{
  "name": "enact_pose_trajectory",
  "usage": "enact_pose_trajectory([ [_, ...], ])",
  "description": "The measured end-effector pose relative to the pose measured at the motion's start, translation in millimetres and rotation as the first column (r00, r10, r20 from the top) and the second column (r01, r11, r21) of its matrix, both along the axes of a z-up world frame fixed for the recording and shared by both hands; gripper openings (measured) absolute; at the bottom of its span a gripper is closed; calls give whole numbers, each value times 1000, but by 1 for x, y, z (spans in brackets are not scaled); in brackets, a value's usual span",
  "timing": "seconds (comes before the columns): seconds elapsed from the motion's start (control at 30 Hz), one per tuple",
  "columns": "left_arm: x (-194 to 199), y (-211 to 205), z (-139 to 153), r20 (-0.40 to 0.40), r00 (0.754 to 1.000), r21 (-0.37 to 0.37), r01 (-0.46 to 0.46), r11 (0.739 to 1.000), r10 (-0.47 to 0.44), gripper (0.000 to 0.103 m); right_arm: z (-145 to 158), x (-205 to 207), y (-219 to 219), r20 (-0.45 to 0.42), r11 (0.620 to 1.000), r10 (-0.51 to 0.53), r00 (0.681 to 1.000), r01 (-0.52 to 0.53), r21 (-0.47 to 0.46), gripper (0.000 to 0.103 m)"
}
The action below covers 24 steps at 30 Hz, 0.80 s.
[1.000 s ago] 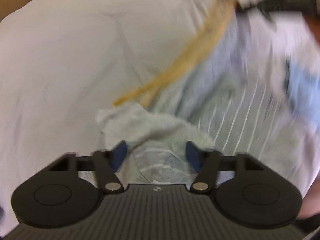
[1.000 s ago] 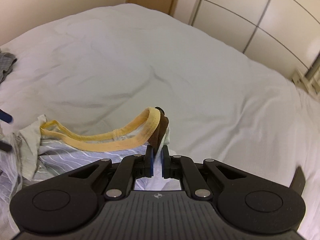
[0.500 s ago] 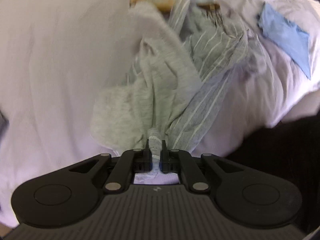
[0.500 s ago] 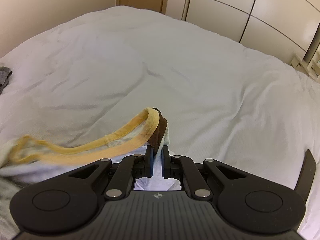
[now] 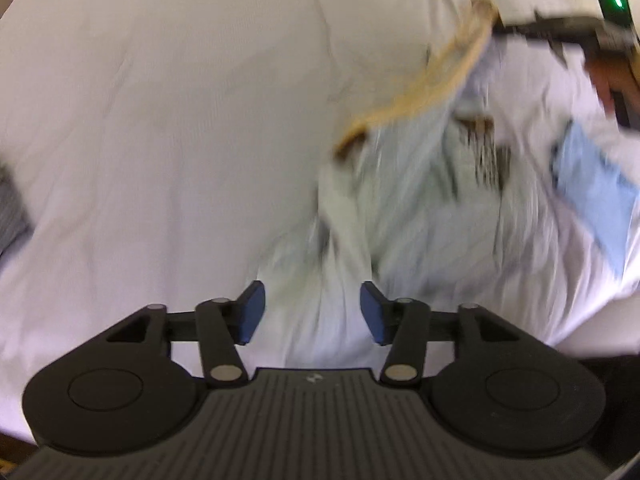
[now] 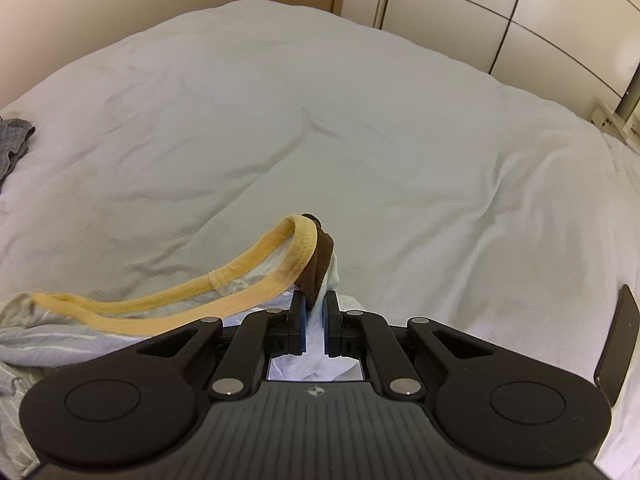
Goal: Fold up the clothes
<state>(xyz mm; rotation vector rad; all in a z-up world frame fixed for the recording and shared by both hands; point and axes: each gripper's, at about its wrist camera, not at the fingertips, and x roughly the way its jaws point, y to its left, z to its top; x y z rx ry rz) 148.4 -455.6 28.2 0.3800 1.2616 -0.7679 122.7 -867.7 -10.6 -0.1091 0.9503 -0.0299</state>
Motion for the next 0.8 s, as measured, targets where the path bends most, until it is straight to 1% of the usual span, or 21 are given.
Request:
enact_pose_trajectory([
  [0.07,15,-16,-17,-21,1000,-8,17,1000,-17,48,2,-2,5,-1,1000,-2,1000,2,-8,5],
  [0.13,28,-28,-40,-86,996,25,28,999,-26,46,3,-4,8,-1,1000,-11,1000,11,-17,5],
  [0.17,34,-32,-50,-124,992,32,38,999,-34,39,3,-4,8,-2,1000,-17,1000,17,-22,5],
  [0.23,40,-38,-63,-178,981,9,80,997,-77,23,3,-6,10,-6,999,-29,1000,29,-30,5],
  [0.27,42,-38,-63,-182,979,-6,96,995,-96,7,4,-7,11,-11,999,-35,999,35,-33,5],
  [0.3,45,-36,-58,-163,981,-23,105,994,-107,2,4,-8,12,-15,999,-40,999,40,-36,5],
  [0.37,53,-26,-39,-93,990,-42,104,994,-108,0,4,-9,13,-26,998,-50,998,49,-43,5],
  [0.43,66,-15,-10,8,996,-63,93,994,-93,0,10,-12,13,-23,997,-62,998,60,-53,4],
  [0.5,82,-1,31,121,991,-98,76,992,-64,0,24,-18,15,4,995,-71,997,71,-67,4],
  [0.53,89,5,51,178,982,-112,77,991,-57,0,34,-21,17,24,994,-73,997,75,-74,4],
  [0.57,95,9,72,238,970,-124,80,989,-49,0,45,-24,19,44,994,-75,996,78,-80,4],
  [0.63,107,13,113,356,934,-150,95,984,-36,0,65,-30,22,83,992,-78,994,86,-94,4],
  [0.7,115,17,152,465,885,-175,116,978,-21,0,90,-36,29,134,991,-68,989,82,-107,4],
  [0.73,115,18,172,518,855,-186,129,974,-15,0,103,-40,32,166,990,-65,984,84,-112,4],
  [0.77,114,19,188,561,828,-196,139,971,-5,0,117,-43,35,200,989,-63,978,87,-116,4],
  [0.8,110,18,200,591,807,-205,142,968,6,0,131,-47,38,234,989,-61,970,91,-120,4],
])
